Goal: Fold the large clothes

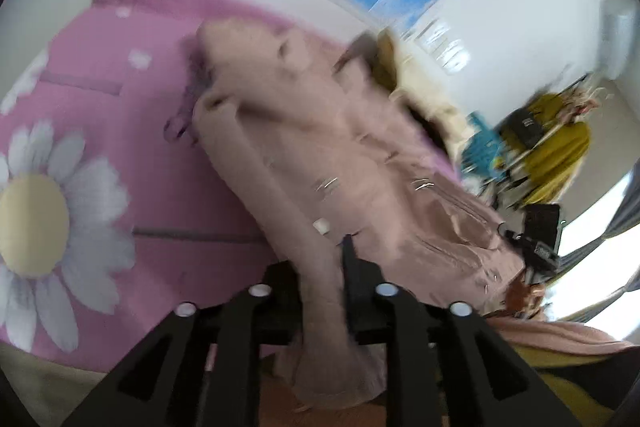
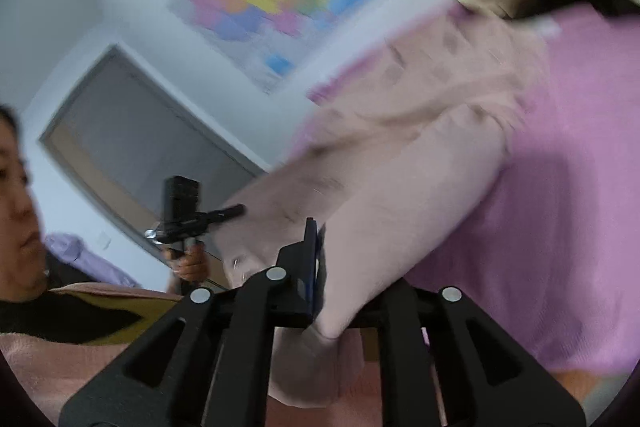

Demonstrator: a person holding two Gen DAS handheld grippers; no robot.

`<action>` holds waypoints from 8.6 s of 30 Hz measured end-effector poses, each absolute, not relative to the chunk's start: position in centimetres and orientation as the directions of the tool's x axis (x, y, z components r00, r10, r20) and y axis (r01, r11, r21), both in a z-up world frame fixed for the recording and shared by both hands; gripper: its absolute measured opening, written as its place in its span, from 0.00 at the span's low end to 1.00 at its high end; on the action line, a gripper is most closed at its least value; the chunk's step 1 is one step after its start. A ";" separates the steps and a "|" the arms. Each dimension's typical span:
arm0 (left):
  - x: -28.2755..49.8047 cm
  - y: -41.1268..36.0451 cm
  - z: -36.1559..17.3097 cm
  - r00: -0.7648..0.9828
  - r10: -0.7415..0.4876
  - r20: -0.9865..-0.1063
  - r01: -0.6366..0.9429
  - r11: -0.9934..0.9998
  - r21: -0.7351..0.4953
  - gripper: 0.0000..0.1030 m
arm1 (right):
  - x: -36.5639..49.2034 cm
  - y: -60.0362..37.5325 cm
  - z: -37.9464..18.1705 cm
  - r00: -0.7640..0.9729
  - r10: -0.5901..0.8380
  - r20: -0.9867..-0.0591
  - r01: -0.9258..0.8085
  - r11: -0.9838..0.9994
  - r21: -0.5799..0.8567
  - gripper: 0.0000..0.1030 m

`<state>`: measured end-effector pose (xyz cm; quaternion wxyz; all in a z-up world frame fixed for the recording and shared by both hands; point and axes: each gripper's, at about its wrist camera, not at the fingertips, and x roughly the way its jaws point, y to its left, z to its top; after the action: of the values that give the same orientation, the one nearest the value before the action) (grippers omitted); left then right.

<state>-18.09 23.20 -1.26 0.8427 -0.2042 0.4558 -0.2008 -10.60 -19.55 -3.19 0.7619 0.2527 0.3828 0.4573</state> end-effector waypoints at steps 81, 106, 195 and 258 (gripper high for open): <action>15.9 16.8 -1.1 0.593 -0.114 -0.797 0.113 0.992 -0.058 0.29 | 21.7 1.3 -0.3 0.501 0.529 -0.684 -0.515 0.818 0.256 0.06; 3.9 20.9 -4.2 0.655 -0.119 -0.747 0.205 0.979 0.024 0.84 | 6.7 -18.2 -4.9 0.564 0.532 -0.632 -0.356 0.847 0.396 0.84; 6.0 22.4 -3.0 0.619 -0.138 -0.773 0.122 0.989 -0.079 0.56 | 6.8 -13.5 -0.4 0.594 0.476 -0.648 -0.453 0.864 0.220 0.54; -2.3 24.4 -5.3 0.621 -0.205 -0.756 0.042 0.973 -0.229 0.44 | 2.5 -16.5 -5.1 0.611 0.387 -0.690 -0.331 0.917 0.221 0.01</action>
<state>-2.26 24.35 -5.25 0.8953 -0.0946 0.4297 -0.0690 2.50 -16.49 -5.13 0.8968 0.0356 0.3928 0.2004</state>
